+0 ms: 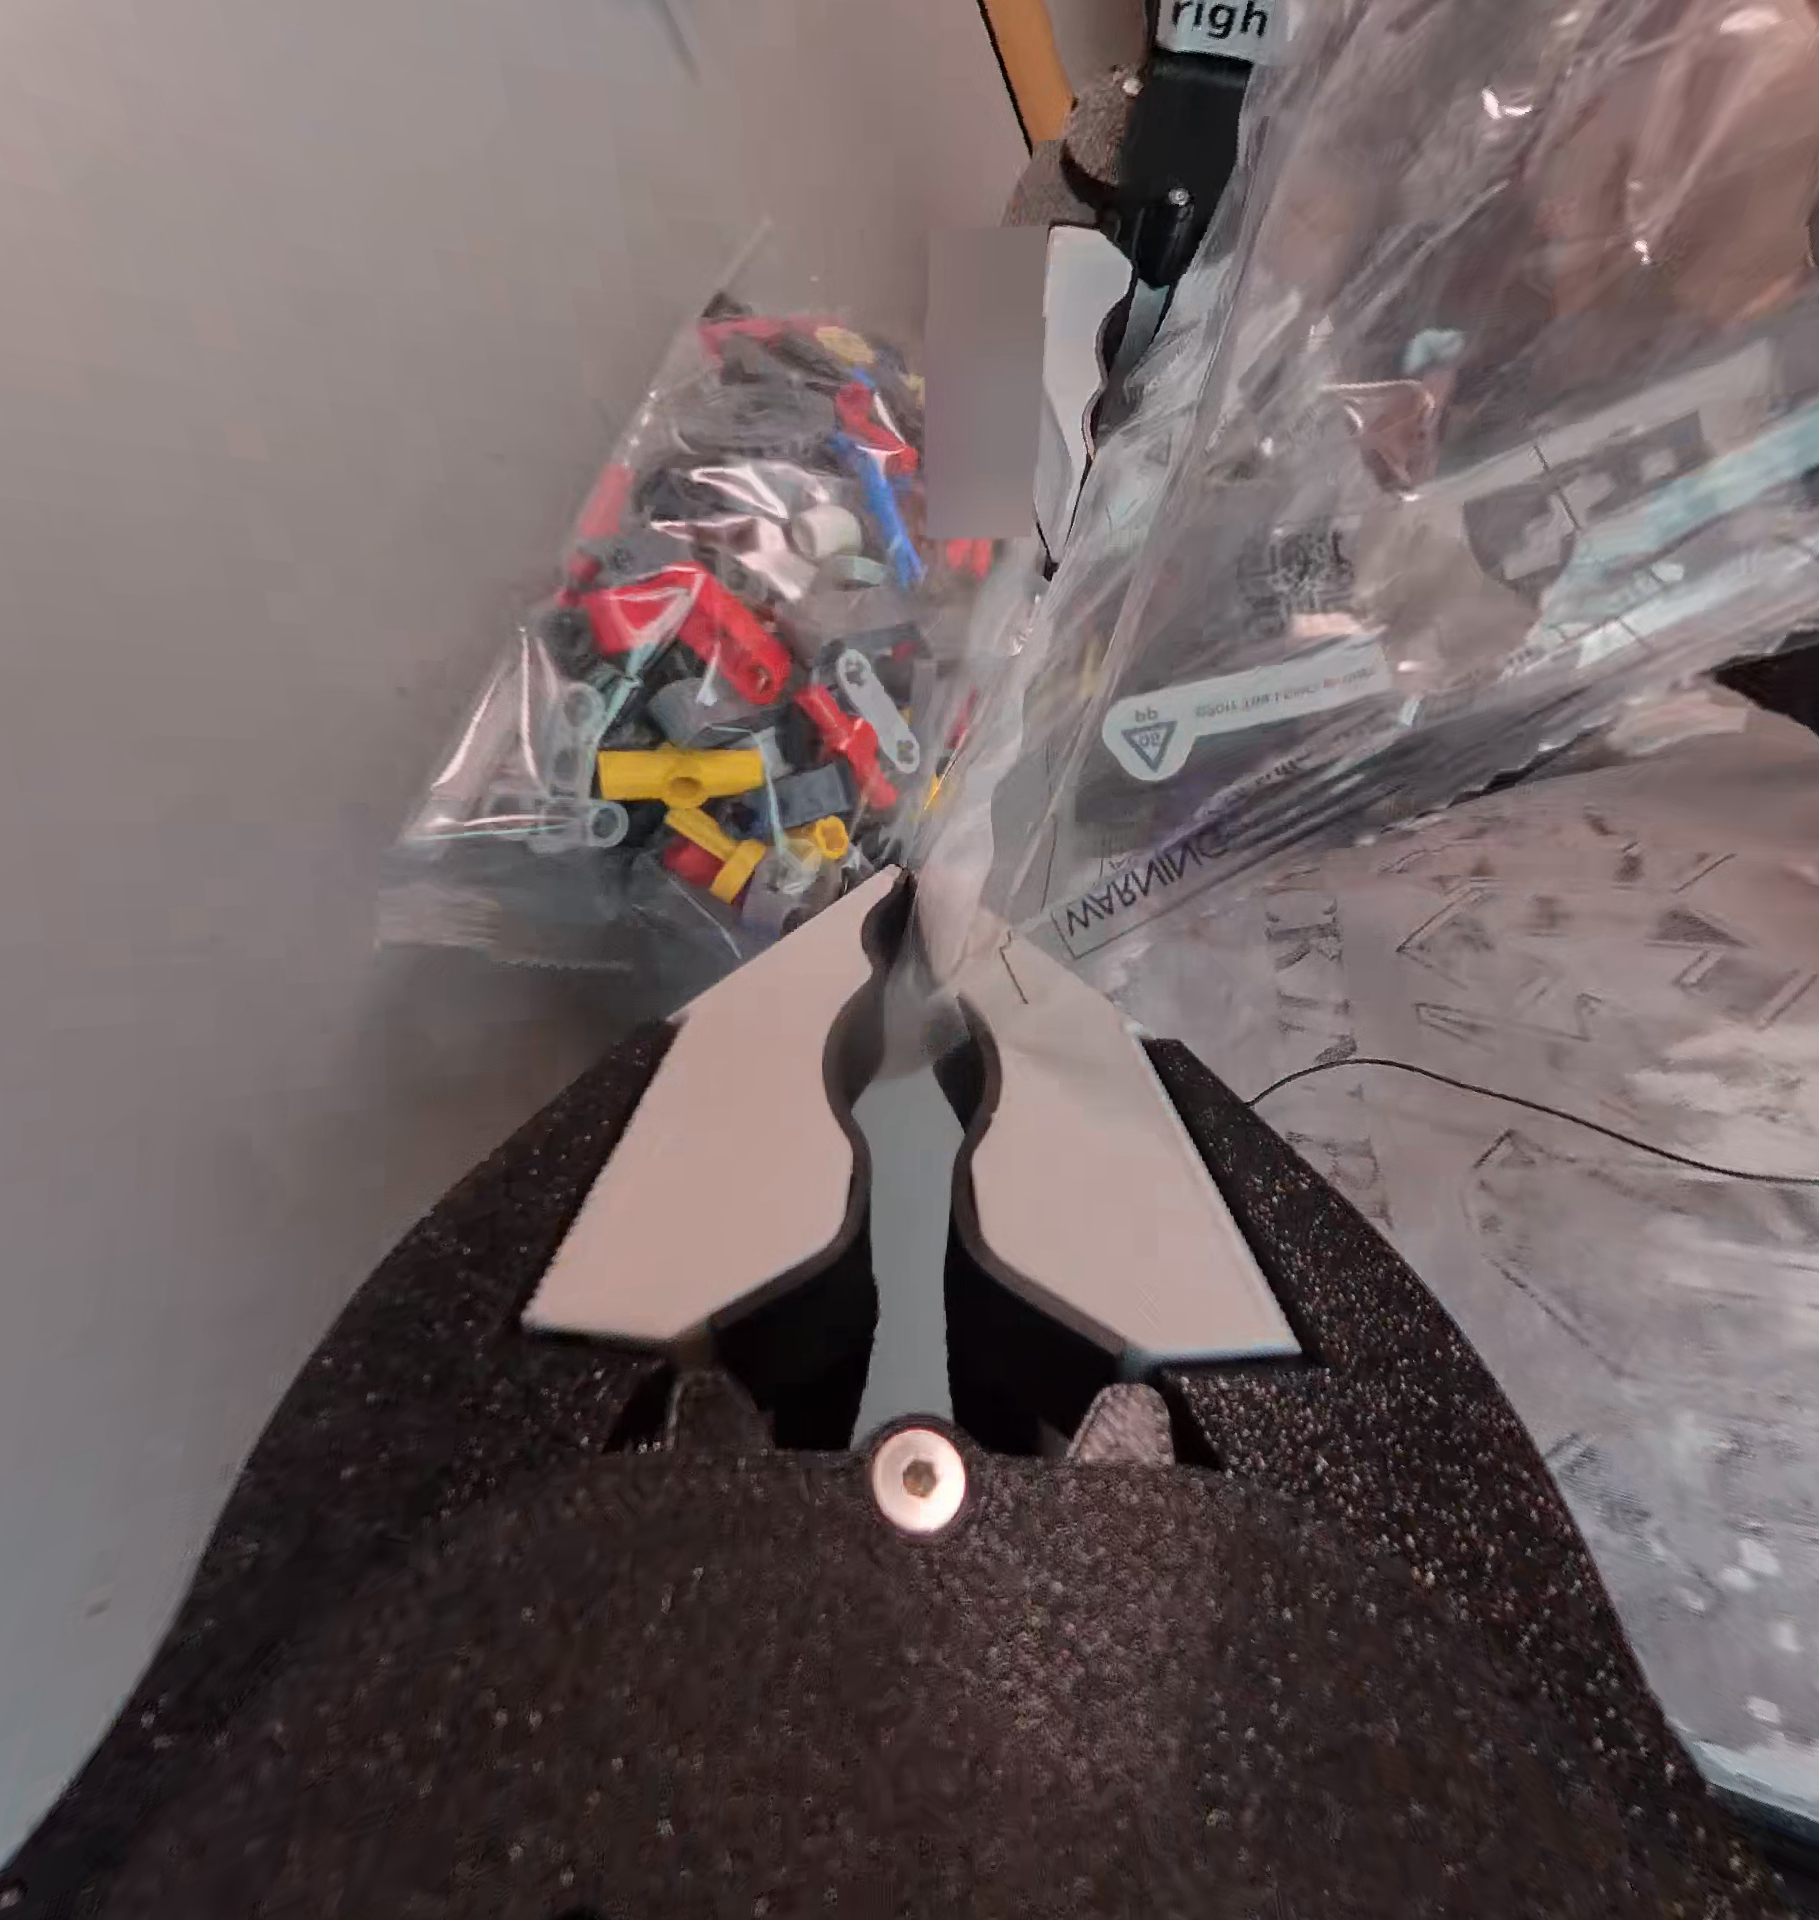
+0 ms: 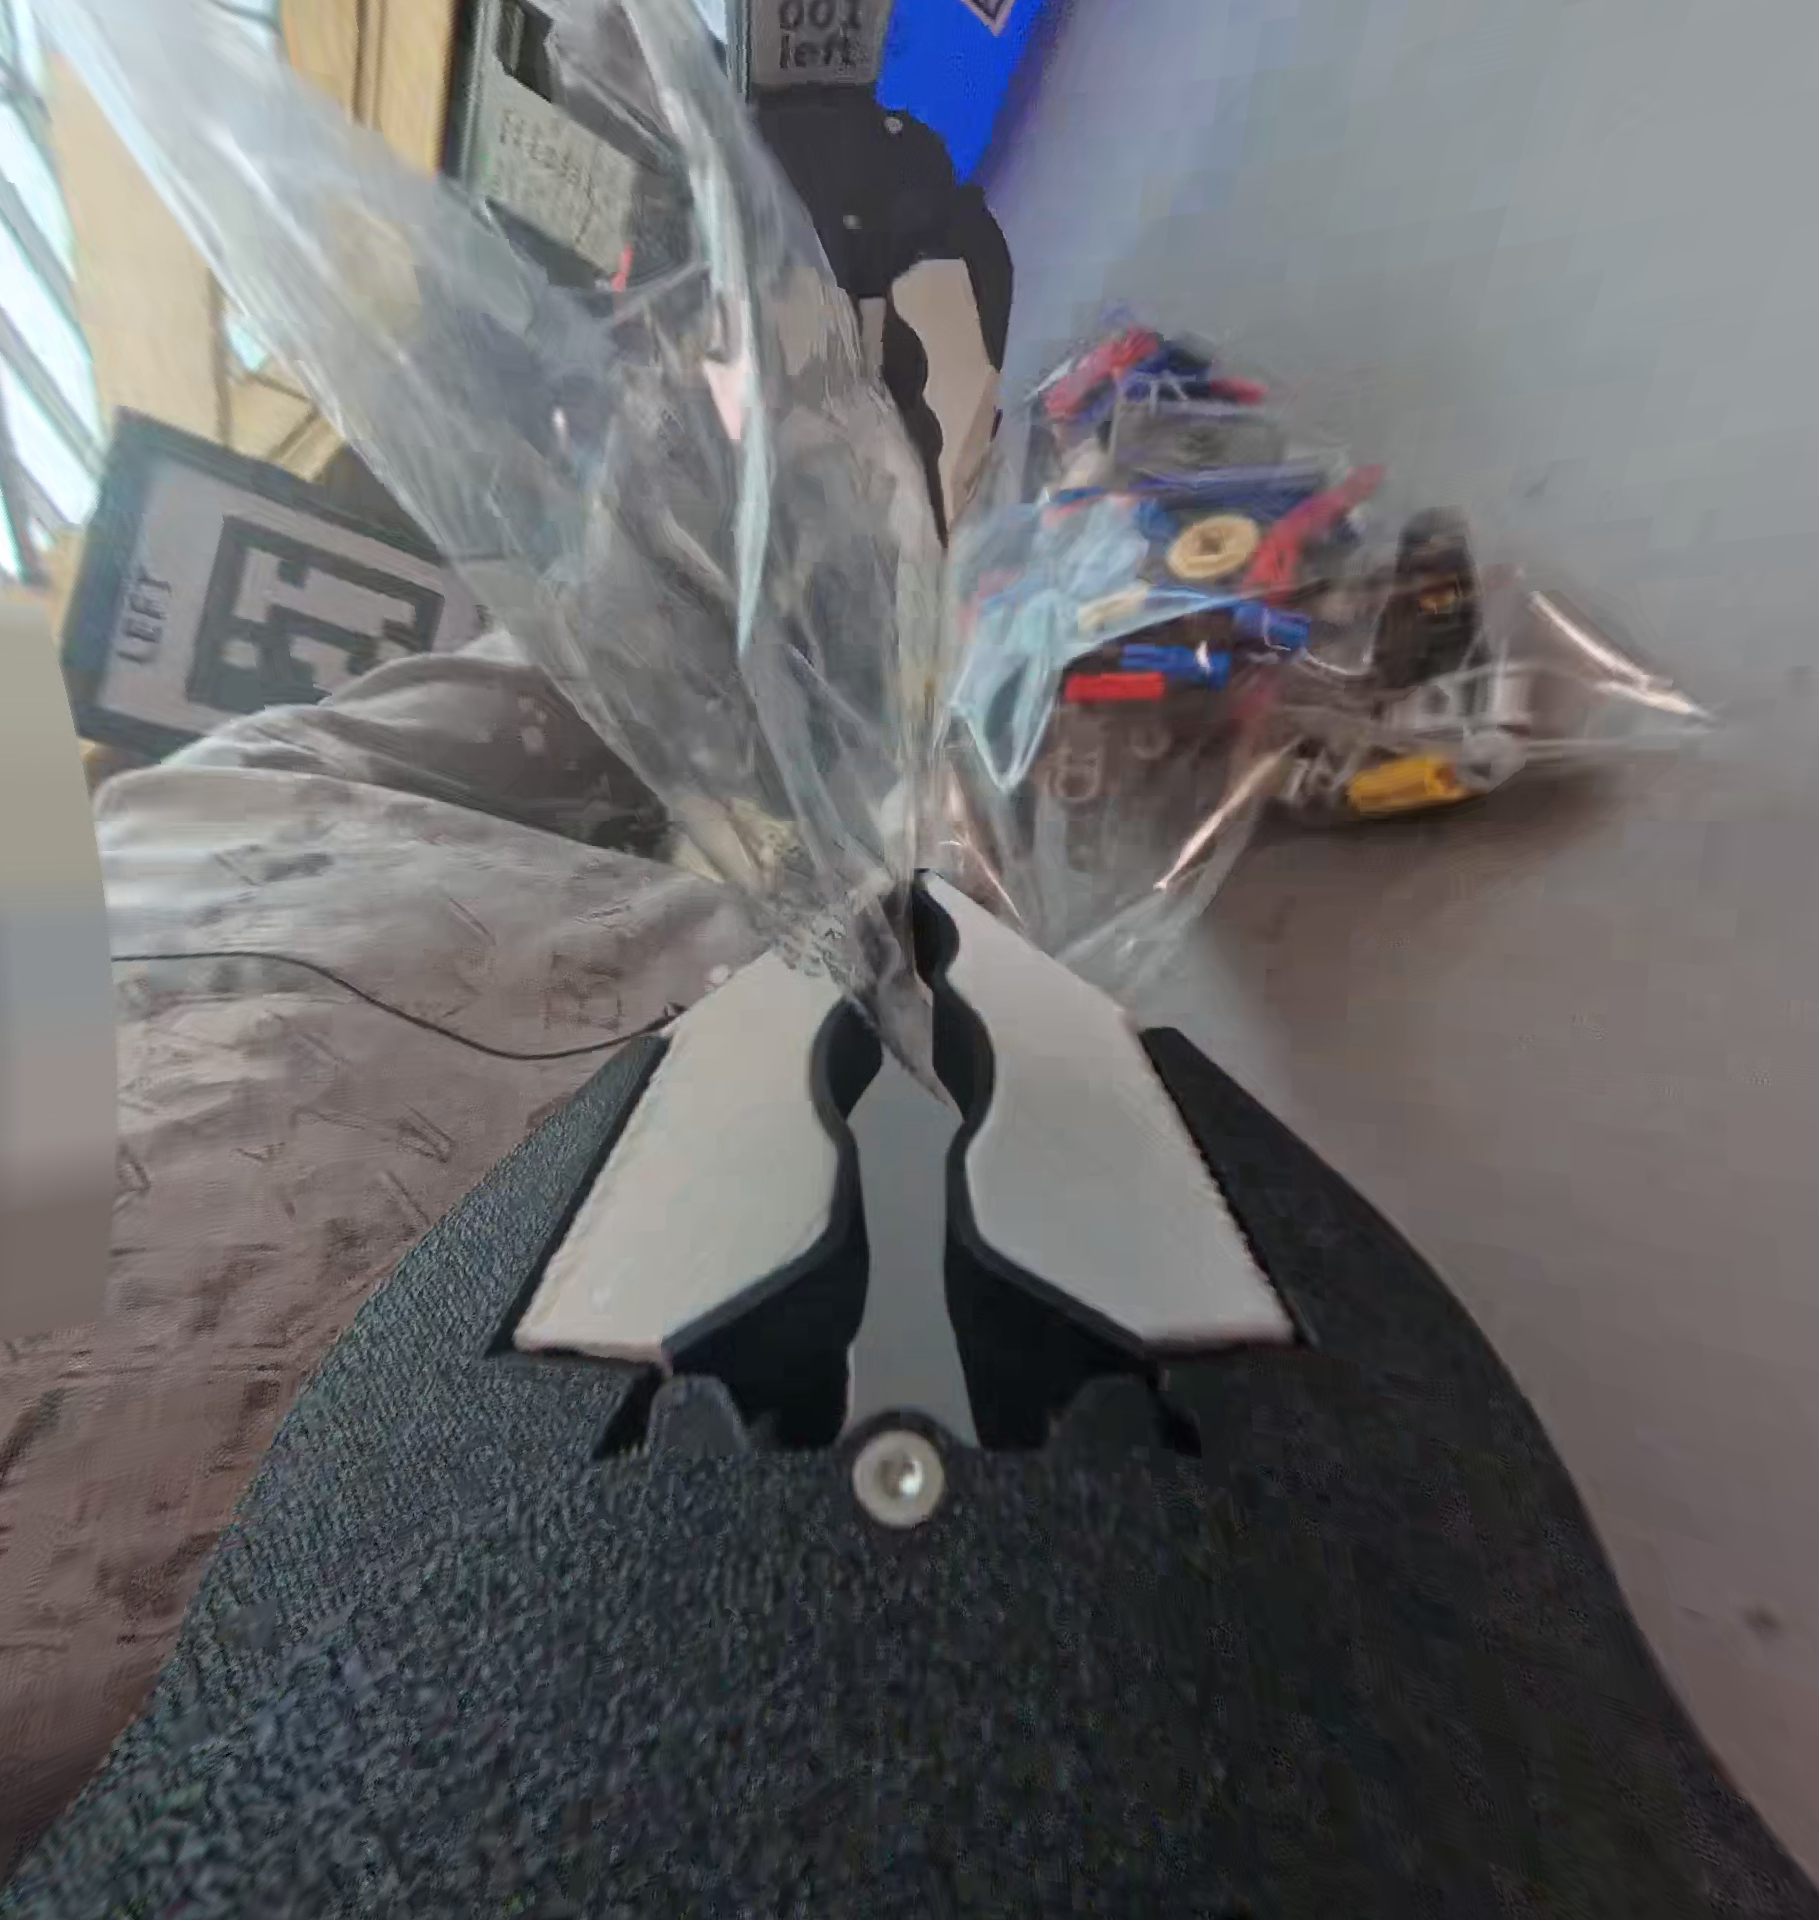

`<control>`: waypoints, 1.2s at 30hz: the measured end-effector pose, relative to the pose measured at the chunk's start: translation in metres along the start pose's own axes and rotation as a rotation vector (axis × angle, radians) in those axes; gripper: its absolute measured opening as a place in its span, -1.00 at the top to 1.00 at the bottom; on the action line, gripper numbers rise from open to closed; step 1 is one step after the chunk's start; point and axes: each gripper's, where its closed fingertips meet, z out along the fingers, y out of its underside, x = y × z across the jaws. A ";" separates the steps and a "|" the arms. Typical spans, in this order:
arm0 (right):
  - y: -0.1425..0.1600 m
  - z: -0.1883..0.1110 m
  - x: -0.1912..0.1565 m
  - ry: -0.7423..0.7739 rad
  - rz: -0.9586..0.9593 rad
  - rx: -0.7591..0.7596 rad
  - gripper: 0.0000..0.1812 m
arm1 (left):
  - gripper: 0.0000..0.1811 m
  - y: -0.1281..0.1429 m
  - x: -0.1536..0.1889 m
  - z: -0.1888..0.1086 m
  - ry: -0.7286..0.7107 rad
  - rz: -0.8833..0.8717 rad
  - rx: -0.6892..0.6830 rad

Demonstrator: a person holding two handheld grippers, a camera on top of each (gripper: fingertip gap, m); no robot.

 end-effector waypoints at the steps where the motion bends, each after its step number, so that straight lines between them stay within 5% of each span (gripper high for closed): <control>1: 0.005 0.001 0.006 -0.019 0.085 -0.006 0.99 | 1.00 0.002 -0.003 0.002 -0.003 -0.033 -0.022; 3: 0.010 0.001 0.008 -0.033 0.158 -0.003 0.98 | 1.00 0.007 -0.006 0.006 -0.022 -0.062 -0.060; 6: 0.002 -0.009 0.004 0.025 0.026 0.038 0.92 | 1.00 0.006 -0.009 0.005 -0.052 -0.081 -0.070; 11: -0.035 -0.037 -0.015 0.307 -0.508 0.157 0.49 | 1.00 0.001 -0.014 0.004 -0.071 -0.080 -0.068; 13: -0.049 -0.036 -0.017 0.411 -0.668 0.146 0.55 | 1.00 0.001 -0.014 0.006 -0.070 -0.070 -0.078; 16: -0.061 -0.027 -0.002 0.372 -0.473 0.118 0.96 | 1.00 0.000 -0.014 0.006 -0.065 -0.061 -0.087; 22: -0.045 -0.008 0.048 0.225 -0.011 0.049 1.00 | 1.00 0.011 -0.010 -0.002 -0.081 -0.008 -0.129; 30: -0.039 0.001 0.051 0.258 -0.001 -0.001 1.00 | 0.43 -0.025 0.007 -0.030 -0.360 0.285 0.067; 34: -0.036 0.000 0.045 0.263 -0.019 -0.012 1.00 | 0.37 -0.062 0.004 -0.054 -0.384 0.256 0.293; 36: -0.031 0.002 0.041 0.262 -0.020 -0.017 1.00 | 0.43 -0.065 -0.002 -0.055 -0.442 0.283 0.301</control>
